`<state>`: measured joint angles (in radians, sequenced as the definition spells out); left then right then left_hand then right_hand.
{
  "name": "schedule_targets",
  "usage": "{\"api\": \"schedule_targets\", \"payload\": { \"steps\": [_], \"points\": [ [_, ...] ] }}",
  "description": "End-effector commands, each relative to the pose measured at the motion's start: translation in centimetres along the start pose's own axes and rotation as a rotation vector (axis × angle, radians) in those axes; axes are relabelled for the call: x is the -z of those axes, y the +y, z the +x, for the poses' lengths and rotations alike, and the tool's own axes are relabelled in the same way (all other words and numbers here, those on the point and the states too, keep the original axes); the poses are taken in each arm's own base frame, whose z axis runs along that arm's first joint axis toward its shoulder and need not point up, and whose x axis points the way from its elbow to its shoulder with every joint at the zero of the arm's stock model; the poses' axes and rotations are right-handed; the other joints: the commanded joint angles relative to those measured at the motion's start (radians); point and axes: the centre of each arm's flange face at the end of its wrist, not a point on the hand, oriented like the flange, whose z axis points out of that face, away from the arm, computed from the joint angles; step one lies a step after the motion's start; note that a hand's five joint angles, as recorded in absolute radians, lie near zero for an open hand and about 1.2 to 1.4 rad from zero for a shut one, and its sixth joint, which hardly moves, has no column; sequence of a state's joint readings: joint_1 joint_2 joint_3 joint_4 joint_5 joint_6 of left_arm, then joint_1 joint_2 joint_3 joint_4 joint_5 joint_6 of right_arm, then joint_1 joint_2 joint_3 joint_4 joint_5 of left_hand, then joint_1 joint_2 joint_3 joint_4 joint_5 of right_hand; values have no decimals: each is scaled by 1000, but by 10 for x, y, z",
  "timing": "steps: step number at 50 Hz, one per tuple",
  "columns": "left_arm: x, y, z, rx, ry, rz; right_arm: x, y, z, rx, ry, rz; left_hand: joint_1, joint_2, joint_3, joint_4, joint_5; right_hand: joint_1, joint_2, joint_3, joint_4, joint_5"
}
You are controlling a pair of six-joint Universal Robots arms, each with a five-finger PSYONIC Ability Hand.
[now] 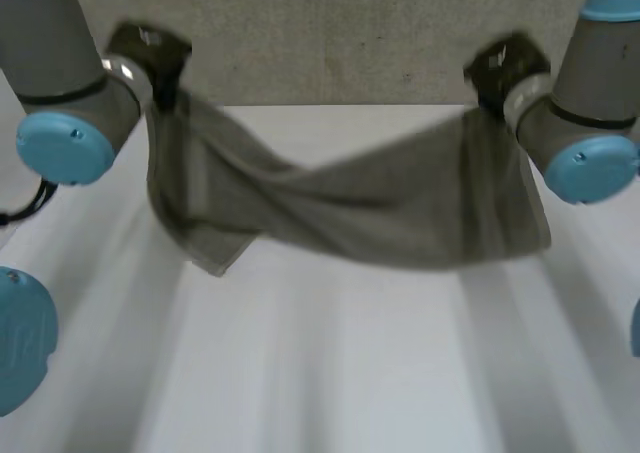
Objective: Fold the towel.
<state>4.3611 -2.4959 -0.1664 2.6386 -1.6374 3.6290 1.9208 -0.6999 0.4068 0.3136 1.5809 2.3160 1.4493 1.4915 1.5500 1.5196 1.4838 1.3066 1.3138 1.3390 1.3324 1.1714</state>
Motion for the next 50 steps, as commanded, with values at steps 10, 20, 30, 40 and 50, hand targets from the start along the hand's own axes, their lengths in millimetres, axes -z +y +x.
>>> {"api": "schedule_targets", "payload": {
  "steps": [10, 20, 30, 40, 50],
  "points": [
    [6, -101, -56, 480, -131, 570, 38, -102, 89, -241, 398, 520, -53, -95, -154, -123, -262, 90, 82, 57, 64, 50],
    [-18, 10, -4, 438, -4, 144, 30, -33, -12, -178, -77, 238, -53, -95, -154, -123, -262, 90, 82, 57, 64, 50],
    [3, 146, 37, 165, 73, -208, 47, 52, -83, -72, -316, -27, -53, -95, -154, -123, -262, 90, 82, 57, 64, 50],
    [44, 162, 35, 111, 121, -279, 64, 95, -66, -104, -311, -176, -53, -95, -154, -123, -262, 90, 82, 57, 64, 50],
    [80, 142, 20, 125, 148, -264, 101, 96, -25, -137, -250, -221, -53, -95, -154, -123, -262, 90, 82, 57, 64, 50]
  ]
}}
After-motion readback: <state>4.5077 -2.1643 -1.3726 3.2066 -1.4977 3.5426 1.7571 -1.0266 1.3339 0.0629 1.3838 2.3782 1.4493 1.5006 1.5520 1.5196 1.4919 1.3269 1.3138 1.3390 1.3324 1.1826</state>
